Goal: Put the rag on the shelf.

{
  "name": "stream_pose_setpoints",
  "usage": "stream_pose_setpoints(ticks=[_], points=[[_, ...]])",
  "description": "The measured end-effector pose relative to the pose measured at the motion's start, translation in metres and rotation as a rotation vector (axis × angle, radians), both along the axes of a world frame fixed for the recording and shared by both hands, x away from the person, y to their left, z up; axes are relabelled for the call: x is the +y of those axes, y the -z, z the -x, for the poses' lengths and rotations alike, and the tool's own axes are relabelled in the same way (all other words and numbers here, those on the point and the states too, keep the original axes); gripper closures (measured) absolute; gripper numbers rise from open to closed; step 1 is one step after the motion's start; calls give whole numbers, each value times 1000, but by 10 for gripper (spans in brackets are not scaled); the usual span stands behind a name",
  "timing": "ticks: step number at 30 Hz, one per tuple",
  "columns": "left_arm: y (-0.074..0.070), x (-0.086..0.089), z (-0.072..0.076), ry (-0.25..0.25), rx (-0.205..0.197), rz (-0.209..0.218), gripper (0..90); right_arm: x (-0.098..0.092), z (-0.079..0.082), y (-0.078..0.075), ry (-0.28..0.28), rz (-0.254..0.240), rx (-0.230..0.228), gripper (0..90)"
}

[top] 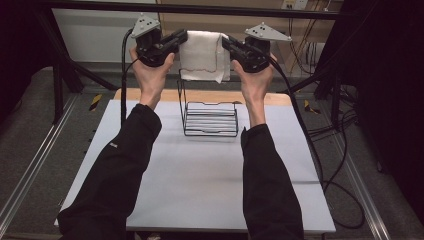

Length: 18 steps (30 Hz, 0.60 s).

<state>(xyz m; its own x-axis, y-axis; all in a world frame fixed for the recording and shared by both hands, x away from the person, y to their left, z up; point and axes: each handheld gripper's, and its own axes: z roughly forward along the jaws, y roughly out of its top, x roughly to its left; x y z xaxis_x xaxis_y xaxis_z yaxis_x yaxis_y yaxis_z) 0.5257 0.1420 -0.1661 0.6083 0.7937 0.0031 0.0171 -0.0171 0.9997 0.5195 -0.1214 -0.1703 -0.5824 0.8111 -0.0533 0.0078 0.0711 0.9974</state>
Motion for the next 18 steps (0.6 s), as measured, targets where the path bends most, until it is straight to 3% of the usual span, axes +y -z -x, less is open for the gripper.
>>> stream_pose_setpoints(ticks=[18], points=[[29, -7, -3, 24, 38, -28, 835, -9, -3, 28, 6, 19, 48, 836]])
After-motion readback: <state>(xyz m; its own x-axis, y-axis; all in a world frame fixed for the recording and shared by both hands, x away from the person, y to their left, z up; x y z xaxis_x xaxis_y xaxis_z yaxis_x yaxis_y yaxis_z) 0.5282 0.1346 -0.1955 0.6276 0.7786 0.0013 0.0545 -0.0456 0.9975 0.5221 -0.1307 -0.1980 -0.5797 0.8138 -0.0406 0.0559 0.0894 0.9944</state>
